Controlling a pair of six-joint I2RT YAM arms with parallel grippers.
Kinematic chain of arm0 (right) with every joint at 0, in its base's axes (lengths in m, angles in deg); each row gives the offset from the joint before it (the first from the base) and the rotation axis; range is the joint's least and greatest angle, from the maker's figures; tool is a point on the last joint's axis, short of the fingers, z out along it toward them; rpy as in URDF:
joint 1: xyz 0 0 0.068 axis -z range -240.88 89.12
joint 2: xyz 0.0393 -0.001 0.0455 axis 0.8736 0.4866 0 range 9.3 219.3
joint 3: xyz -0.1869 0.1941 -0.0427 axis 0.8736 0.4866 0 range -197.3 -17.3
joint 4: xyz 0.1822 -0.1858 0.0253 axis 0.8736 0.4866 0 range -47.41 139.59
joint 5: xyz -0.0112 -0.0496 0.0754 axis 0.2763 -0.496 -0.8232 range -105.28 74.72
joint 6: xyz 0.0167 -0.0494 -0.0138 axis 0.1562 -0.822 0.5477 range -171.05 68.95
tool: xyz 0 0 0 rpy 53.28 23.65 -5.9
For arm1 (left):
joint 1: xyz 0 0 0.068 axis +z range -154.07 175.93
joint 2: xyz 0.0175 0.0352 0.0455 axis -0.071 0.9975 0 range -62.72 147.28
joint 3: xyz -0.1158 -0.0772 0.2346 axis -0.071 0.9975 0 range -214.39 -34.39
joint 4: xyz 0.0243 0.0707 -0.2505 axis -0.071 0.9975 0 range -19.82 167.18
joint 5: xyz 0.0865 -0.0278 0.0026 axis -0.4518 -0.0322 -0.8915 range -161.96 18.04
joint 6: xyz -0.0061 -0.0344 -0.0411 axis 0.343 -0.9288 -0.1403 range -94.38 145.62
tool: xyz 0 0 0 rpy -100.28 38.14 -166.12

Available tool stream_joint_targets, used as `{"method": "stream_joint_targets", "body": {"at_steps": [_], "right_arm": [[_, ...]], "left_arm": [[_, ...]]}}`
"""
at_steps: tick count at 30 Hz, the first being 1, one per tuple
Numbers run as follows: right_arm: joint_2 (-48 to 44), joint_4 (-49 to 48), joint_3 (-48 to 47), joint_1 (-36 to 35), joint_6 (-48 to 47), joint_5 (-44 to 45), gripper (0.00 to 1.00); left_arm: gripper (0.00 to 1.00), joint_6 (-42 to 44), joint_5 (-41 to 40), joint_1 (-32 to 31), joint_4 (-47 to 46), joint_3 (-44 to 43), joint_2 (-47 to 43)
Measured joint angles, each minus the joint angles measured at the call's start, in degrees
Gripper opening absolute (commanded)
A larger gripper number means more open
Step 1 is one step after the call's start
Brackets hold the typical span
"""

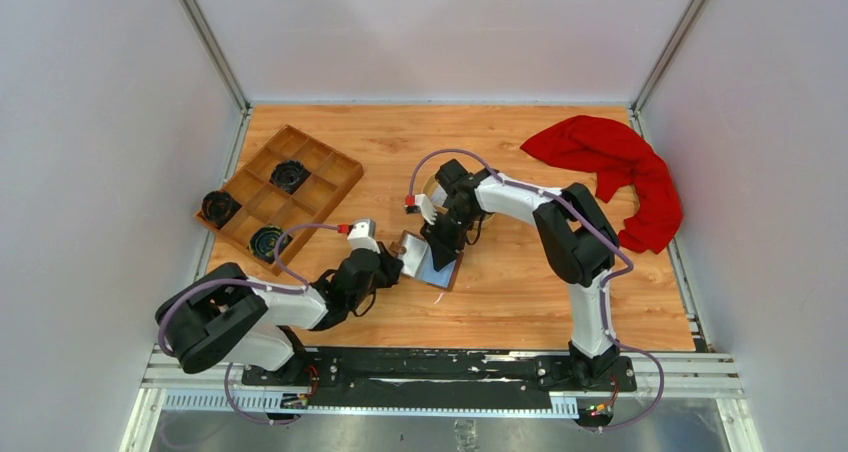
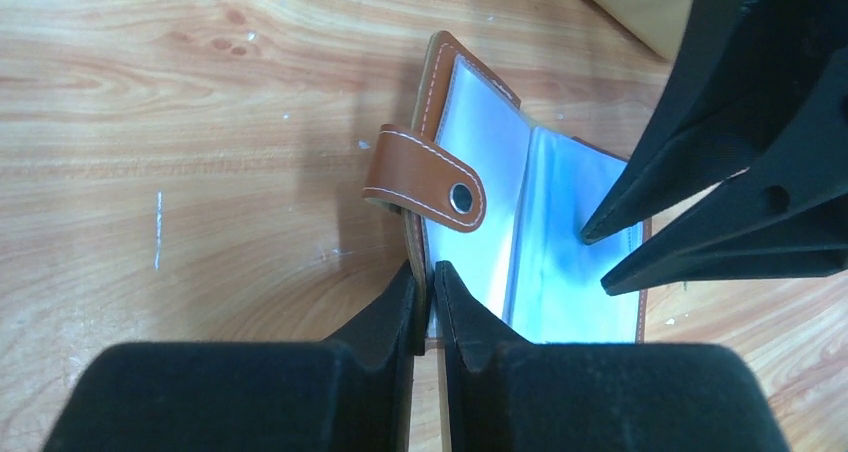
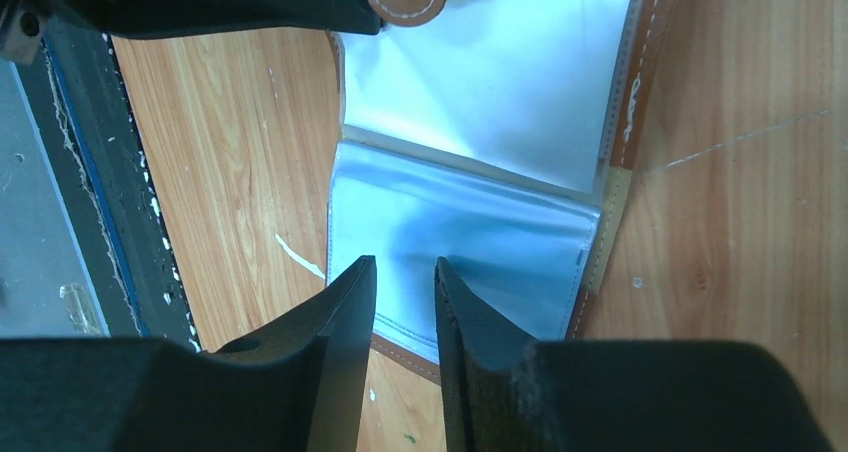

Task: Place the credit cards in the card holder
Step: Open the card holder at the center of the board.

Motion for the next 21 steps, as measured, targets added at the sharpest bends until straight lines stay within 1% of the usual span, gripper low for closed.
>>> {"method": "stream_joint_targets", "body": {"at_steps": [2, 7, 9, 11, 16, 20, 21], "right_arm": [[0.13, 0.2, -0.17, 0.04, 0.0, -0.02, 0.33], [0.09, 0.9, -0.31, 0.13, -0.72, -0.7, 0.35], [-0.26, 1.29, -0.15, 0.24, -1.38, -1.42, 0.35], [-1.03, 1.55, 0.28, 0.24, -2.03, -1.57, 0.36], [-3.72, 2.32, 1.18, 0.24, -3.56, -1.88, 0.36], [-5.38, 3.06, 1.25, 0.24, -4.72, -4.07, 0.36], [-5.86, 3.39, 1.25, 0.24, -5.07, -4.74, 0.36]], "left_arm": [[0.12, -1.77, 1.05, 0.7, -0.81, 0.5, 0.83], [0.3, -7.08, 2.58, 1.77, -2.23, 1.2, 2.93], [0.46, -8.46, 3.28, 2.1, -2.49, 1.16, 2.99], [0.59, -9.07, 4.48, 2.14, -2.4, 0.98, 2.32], [0.78, -8.68, 6.45, 2.12, 1.88, 1.11, -3.15], [0.84, -7.58, 6.75, 2.12, 6.49, 2.32, -10.4], [0.87, -7.13, 6.86, 2.12, 7.26, 2.62, -12.46]]}}
